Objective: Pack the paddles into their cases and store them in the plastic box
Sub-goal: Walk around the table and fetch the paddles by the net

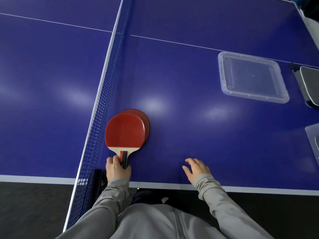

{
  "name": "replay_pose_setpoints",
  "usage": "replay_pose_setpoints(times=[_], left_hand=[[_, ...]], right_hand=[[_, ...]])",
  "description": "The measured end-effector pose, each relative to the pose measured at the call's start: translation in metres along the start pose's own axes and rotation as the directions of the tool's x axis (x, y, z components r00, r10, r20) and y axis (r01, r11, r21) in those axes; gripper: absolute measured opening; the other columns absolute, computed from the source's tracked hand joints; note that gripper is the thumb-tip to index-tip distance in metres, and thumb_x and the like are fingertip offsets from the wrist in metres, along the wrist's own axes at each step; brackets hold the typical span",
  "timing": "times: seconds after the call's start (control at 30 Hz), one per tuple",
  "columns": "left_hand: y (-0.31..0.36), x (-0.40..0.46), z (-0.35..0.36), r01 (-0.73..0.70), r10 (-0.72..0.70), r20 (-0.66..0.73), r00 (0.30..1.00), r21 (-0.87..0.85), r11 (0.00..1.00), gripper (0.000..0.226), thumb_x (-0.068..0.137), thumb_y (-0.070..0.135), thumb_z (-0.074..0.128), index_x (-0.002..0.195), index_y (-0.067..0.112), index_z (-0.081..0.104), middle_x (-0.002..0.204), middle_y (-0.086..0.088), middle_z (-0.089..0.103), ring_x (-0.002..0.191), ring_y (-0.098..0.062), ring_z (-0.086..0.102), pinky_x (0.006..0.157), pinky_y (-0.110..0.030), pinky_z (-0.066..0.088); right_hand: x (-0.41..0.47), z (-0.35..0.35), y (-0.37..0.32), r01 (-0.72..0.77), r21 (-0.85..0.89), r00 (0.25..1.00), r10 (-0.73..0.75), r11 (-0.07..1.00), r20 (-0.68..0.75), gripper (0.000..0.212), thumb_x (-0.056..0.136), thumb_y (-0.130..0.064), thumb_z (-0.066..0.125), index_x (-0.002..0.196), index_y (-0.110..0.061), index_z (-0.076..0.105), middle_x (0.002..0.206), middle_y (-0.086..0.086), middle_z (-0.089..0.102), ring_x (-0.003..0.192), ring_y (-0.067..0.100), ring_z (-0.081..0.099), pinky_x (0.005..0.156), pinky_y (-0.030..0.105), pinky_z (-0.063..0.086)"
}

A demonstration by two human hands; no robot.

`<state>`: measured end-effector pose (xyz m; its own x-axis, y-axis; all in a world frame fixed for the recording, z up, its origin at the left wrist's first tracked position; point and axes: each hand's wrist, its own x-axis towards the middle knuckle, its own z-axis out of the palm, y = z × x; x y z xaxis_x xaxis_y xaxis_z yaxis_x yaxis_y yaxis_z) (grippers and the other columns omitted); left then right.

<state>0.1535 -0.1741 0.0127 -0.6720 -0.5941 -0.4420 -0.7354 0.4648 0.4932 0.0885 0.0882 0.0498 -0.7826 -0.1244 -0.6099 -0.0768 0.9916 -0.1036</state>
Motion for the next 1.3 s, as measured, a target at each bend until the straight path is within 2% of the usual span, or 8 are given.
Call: replay_pose_setpoints(times=[0.33,0.47,0.57,0.7,0.8,0.9,0.97,1.3], left_hand=[[-0.002,-0.003,-0.005,-0.003,0.004,0.043,0.999,-0.029,1.000,0.046,0.068,0.017,0.081,0.097,-0.006,0.055,0.104,-0.022,0.052,0.099,-0.039,0.051,0.090,-0.044,0.041],[-0.002,-0.016,-0.007,-0.026,0.026,0.035,0.999,-0.002,1.000,0.066,0.070,0.021,0.081,0.121,-0.005,0.049,0.119,-0.025,0.050,0.113,-0.039,0.045,0.099,-0.042,0.033],[0.000,-0.033,-0.008,-0.114,0.117,-0.070,0.991,0.045,0.992,0.084,0.070,0.026,0.080,0.137,-0.003,0.038,0.137,-0.021,0.041,0.127,-0.039,0.039,0.102,-0.050,0.032],[0.004,-0.055,-0.007,-0.308,0.335,-0.131,0.933,0.187,0.933,0.083,0.074,0.034,0.076,0.142,0.006,0.037,0.149,-0.012,0.034,0.137,-0.031,0.034,0.105,-0.049,0.032],[0.013,-0.066,-0.003,-0.442,0.466,-0.006,0.885,0.302,0.844,0.078,0.081,0.043,0.066,0.143,0.008,0.034,0.153,-0.006,0.030,0.143,-0.024,0.025,0.112,-0.042,0.025],[0.024,-0.077,0.012,-0.536,0.474,0.250,0.844,0.392,0.747,0.074,0.091,0.055,0.042,0.149,0.016,0.018,0.158,0.002,0.015,0.146,-0.014,0.009,0.118,-0.033,0.009],[0.036,-0.087,0.025,-0.583,0.446,0.383,0.809,0.429,0.690,0.072,0.092,0.058,0.036,0.149,0.018,0.015,0.158,0.004,0.013,0.146,-0.012,0.009,0.118,-0.031,0.009],[0.137,-0.147,0.097,-0.798,0.541,0.587,0.603,0.437,0.415,0.065,0.091,0.054,0.041,0.144,0.019,0.027,0.147,0.001,0.036,0.138,-0.020,0.030,0.111,-0.037,0.023]], right_hand=[[-0.001,0.001,-0.001,0.018,-0.022,1.000,-0.018,1.000,0.010,0.041,0.097,-0.040,0.036,0.133,-0.021,0.040,0.136,0.000,0.047,0.126,0.021,0.042,0.100,0.035,0.040],[-0.002,0.003,-0.003,0.030,-0.011,0.999,-0.029,1.000,0.012,0.042,0.097,-0.040,0.036,0.134,-0.021,0.039,0.137,0.000,0.046,0.127,0.021,0.041,0.100,0.036,0.041],[-0.004,0.005,-0.001,0.045,0.000,0.999,-0.045,0.999,0.003,0.042,0.097,-0.040,0.037,0.134,-0.020,0.039,0.137,0.000,0.046,0.127,0.021,0.041,0.100,0.036,0.040],[-0.010,0.009,0.006,0.064,0.014,0.998,-0.064,0.998,-0.010,0.044,0.097,-0.040,0.037,0.136,-0.020,0.037,0.140,-0.001,0.043,0.130,0.020,0.038,0.102,0.036,0.038],[-0.018,0.013,0.017,0.063,0.023,0.998,-0.062,0.998,-0.022,0.046,0.097,-0.040,0.037,0.138,-0.020,0.035,0.143,-0.001,0.040,0.132,0.020,0.036,0.103,0.035,0.037],[-0.029,0.018,0.034,0.045,0.047,0.998,-0.043,0.998,-0.039,0.048,0.096,-0.041,0.038,0.140,-0.020,0.032,0.145,-0.001,0.038,0.133,0.019,0.035,0.103,0.035,0.037],[-0.039,0.021,0.049,0.027,0.073,0.999,-0.023,0.997,-0.049,0.049,0.096,-0.041,0.038,0.141,-0.020,0.032,0.146,-0.001,0.037,0.133,0.020,0.035,0.103,0.036,0.037],[-0.106,0.040,0.161,-0.148,0.274,0.976,0.184,0.950,-0.112,0.048,0.096,-0.040,0.039,0.140,-0.021,0.032,0.145,0.001,0.038,0.134,0.020,0.034,0.106,0.038,0.034]])
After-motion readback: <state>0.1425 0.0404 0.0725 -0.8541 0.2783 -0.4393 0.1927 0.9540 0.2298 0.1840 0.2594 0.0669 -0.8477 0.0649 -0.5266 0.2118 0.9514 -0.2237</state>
